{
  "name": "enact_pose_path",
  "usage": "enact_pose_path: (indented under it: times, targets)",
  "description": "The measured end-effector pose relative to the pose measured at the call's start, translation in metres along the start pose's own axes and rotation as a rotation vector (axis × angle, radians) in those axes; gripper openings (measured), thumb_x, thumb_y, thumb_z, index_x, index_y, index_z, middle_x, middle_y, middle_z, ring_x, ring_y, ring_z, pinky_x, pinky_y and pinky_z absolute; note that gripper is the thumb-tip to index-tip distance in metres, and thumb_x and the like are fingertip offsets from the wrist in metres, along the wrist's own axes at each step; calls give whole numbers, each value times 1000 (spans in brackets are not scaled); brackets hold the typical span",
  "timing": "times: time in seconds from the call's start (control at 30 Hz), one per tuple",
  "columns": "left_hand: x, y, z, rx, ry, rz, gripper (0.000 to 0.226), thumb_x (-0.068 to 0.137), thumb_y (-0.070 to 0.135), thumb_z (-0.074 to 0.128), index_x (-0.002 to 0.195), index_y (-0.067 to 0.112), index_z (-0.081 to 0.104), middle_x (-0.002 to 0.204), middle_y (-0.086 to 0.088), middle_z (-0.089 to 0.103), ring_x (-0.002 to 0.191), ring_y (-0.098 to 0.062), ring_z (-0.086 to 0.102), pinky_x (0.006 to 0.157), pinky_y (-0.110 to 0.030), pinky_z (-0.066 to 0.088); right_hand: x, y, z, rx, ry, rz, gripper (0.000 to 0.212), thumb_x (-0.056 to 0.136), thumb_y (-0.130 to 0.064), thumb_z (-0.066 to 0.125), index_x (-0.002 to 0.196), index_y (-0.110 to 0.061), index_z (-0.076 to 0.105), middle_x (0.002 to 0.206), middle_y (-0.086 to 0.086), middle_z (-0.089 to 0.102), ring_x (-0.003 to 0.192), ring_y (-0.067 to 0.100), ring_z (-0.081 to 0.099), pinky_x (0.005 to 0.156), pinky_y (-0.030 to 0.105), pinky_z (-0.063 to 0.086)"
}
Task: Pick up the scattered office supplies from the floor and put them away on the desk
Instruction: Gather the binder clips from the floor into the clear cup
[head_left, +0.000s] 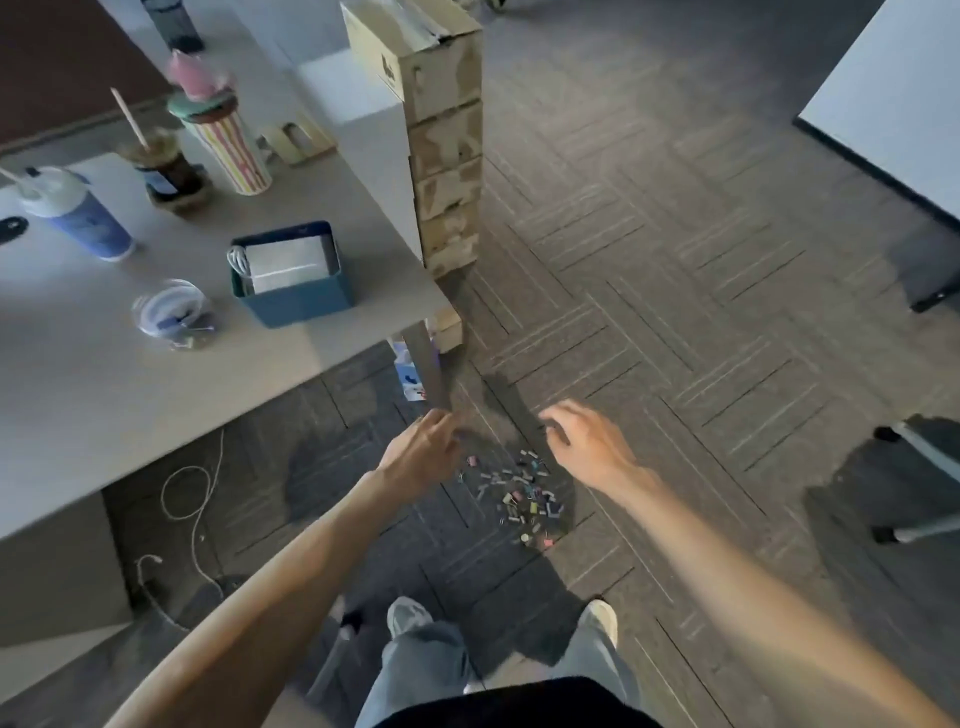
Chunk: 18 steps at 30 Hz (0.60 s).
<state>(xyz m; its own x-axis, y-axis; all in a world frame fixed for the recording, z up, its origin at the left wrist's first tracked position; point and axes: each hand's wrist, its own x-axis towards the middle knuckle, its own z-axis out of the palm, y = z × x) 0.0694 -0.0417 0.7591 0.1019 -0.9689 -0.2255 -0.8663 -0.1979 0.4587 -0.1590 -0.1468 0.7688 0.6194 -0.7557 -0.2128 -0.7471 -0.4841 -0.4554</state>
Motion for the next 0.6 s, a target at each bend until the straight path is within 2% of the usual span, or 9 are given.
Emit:
enact_pose_path:
  times: [0.1, 0.17, 0.27, 0.37, 0.47, 0.6]
  targets:
    - [1, 18, 65, -8, -118, -170, 35, 96, 22, 40, 130, 20, 49, 134, -1, 48, 118, -23, 51, 88, -35, 46, -12, 58, 22, 30, -61, 38, 28, 97, -23, 49, 123, -17, 59, 123, -4, 58, 102, 15, 61, 85, 35, 50]
    - [5, 23, 123, -34, -187, -222, 34, 96, 23, 40, 128, 20, 51, 133, -1, 49, 117, -23, 52, 90, -35, 46, -16, 99, 53, 53, -101, 40, 26, 97, -22, 49, 120, -17, 61, 118, -3, 60, 101, 19, 62, 82, 35, 50]
    - [18, 25, 213, -102, -276, -255, 33, 95, 20, 44, 127, 17, 54, 129, -7, 53, 113, -26, 55, 93, -34, 45, -14, 156, 110, 77, -186, 37, 28, 97, -22, 47, 121, -19, 60, 117, -3, 60, 91, 21, 65, 73, 34, 50]
    - [36, 12, 302, -179, -272, -276, 31, 92, 11, 47, 119, 5, 60, 116, -17, 60, 102, -34, 60, 88, -40, 49, -9, 206, 169, 115, -242, 66, 29, 98, -22, 46, 124, -18, 59, 119, -3, 60, 92, 19, 64, 72, 29, 47]
    - [65, -22, 381, -207, -300, -321, 31, 94, 15, 45, 123, 12, 57, 122, -8, 56, 109, -26, 56, 91, -32, 44, 12, 257, 240, 126, -261, 64, 29, 97, -24, 47, 124, -21, 58, 117, -5, 59, 98, 17, 62, 78, 31, 49]
    - [108, -93, 488, -165, -281, -278, 25, 95, 21, 42, 114, 18, 58, 113, 1, 56, 101, -20, 57, 85, -34, 47, 51, 323, 352, 73, -313, -28, 30, 95, -33, 52, 121, -21, 58, 115, -8, 58, 97, 13, 61, 76, 25, 47]
